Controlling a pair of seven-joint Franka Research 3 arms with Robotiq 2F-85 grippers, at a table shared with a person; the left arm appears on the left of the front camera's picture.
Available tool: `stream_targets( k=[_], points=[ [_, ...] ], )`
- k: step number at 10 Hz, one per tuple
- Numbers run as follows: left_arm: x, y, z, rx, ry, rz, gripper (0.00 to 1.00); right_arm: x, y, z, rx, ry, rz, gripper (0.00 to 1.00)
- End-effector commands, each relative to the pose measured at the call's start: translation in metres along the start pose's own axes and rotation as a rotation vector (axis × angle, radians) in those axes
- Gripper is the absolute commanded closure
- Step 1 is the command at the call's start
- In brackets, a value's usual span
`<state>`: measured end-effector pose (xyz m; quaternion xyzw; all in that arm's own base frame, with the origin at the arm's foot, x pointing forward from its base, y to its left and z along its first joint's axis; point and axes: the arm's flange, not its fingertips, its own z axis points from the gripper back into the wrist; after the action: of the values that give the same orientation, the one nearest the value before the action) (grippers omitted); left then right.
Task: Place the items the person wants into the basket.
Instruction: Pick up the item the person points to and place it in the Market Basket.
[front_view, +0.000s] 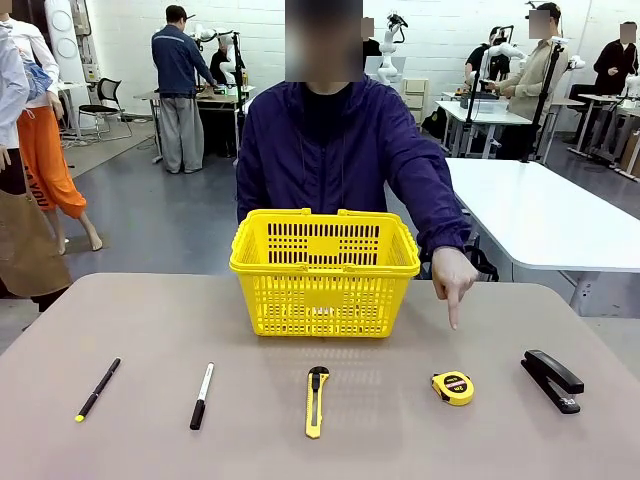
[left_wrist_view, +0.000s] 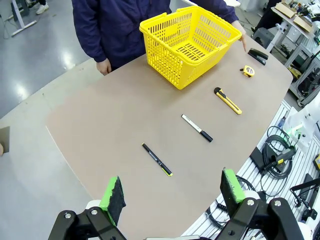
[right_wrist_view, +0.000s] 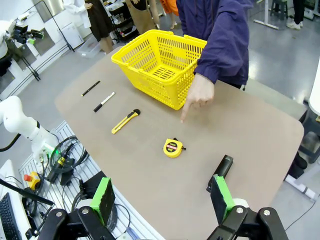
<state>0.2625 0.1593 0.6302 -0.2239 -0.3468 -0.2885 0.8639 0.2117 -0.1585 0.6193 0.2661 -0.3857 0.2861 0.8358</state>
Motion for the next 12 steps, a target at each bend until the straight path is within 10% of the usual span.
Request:
stream_targets(
  k=[1,7,12],
  points=[
    [0.0,0.0,0.002,-0.008,-0.003,-0.015,0.0,0.002,0.0,-0.001,0.009,-0.01,0.008,0.0],
    [0.0,0.0,0.002,-0.008,-0.003,-0.015,0.0,0.08,0.052,-0.168,-0.081,0.5,-0.132,0.0],
    [0.0,0.0,0.002,-0.008,-0.003,-0.015,0.0,0.057,0.088,-0.331,-0.35,0.738,-0.129,0.0]
  ],
)
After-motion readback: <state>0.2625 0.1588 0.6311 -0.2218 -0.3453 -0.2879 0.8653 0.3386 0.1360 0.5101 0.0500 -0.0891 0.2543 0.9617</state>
